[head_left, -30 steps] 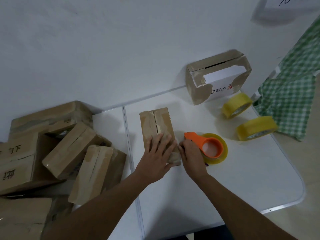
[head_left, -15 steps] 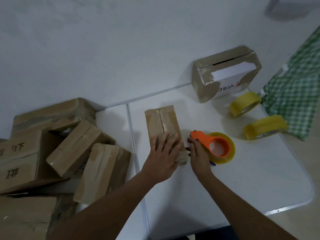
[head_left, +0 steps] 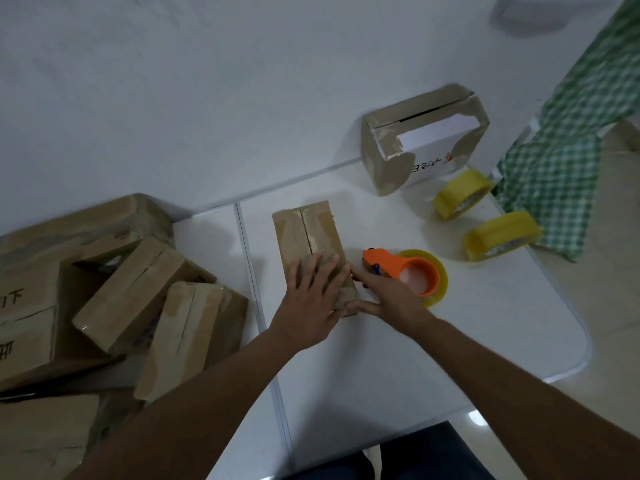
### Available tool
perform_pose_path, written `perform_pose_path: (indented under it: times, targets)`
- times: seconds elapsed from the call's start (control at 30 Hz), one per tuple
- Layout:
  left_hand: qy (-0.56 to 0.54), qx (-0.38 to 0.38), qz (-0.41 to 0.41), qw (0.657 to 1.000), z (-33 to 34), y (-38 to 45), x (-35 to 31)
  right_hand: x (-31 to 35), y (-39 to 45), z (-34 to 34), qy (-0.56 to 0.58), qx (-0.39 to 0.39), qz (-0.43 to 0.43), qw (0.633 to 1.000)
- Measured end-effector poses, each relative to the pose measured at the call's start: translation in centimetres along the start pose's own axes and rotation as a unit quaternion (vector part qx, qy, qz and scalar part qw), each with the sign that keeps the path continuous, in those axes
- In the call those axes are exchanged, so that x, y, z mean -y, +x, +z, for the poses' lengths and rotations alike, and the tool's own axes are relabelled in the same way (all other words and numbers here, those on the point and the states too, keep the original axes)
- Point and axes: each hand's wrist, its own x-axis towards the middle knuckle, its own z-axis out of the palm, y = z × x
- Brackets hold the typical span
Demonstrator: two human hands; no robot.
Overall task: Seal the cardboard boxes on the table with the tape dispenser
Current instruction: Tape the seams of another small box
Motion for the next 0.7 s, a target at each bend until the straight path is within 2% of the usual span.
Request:
perform_pose_path:
  times: [0.1,0.23,0.3,0.37,0.4,0.47,0.5,0.53,0.6,0.63,0.67,0.7]
  targets:
    - [0.003,0.005,-0.002,1.0,0.1,0.0,0.0,0.2,0.9,-1.0,-0.051,0.047,-0.005,0.998]
    - [-0.024,0.033,0.003,0.999,-0.8,0.0,-0.1,1.0,0.4,-0.7,-0.084,0.032,-0.013,0.996]
    - [-0.087,0.038,0.011,0.995,-1.5,0.1,0.2,1.2,-0.3,-0.7,-0.092,0.023,-0.009,0.995]
    - [-0.201,0.05,-0.004,0.978,-2.6,0.1,1.3,1.7,-1.2,-1.0,-0.088,-0.002,-0.003,0.996]
    - [-0.255,0.032,-0.028,0.966,-3.3,-0.3,2.0,2.1,-1.5,-1.1,-0.097,-0.024,-0.014,0.995]
    - [-0.347,-0.081,-0.13,0.925,-4.2,-1.9,3.3,3.4,-1.8,-0.7,-0.143,-0.07,-0.067,0.985]
    - [-0.403,-0.141,-0.22,0.877,-4.5,-3.1,3.6,4.3,-1.7,-0.2,-0.168,-0.075,-0.09,0.979]
    - [-0.479,-0.177,-0.323,0.796,-4.6,-4.3,3.6,5.3,-1.4,0.5,-0.194,-0.062,-0.107,0.973]
    - [-0.648,-0.175,-0.489,0.557,-4.5,-6.2,2.5,6.7,-0.5,2.3,-0.259,-0.013,-0.12,0.958]
    - [-0.707,-0.146,-0.528,0.448,-3.8,-6.9,1.8,7.0,0.0,3.1,-0.294,0.002,-0.119,0.948]
    - [-0.749,-0.114,-0.542,0.363,-3.1,-7.4,1.2,7.1,0.6,3.7,-0.326,0.01,-0.111,0.939]
    - [-0.777,-0.087,-0.545,0.304,-2.5,-7.7,0.6,7.1,1.0,4.1,-0.354,0.019,-0.095,0.93]
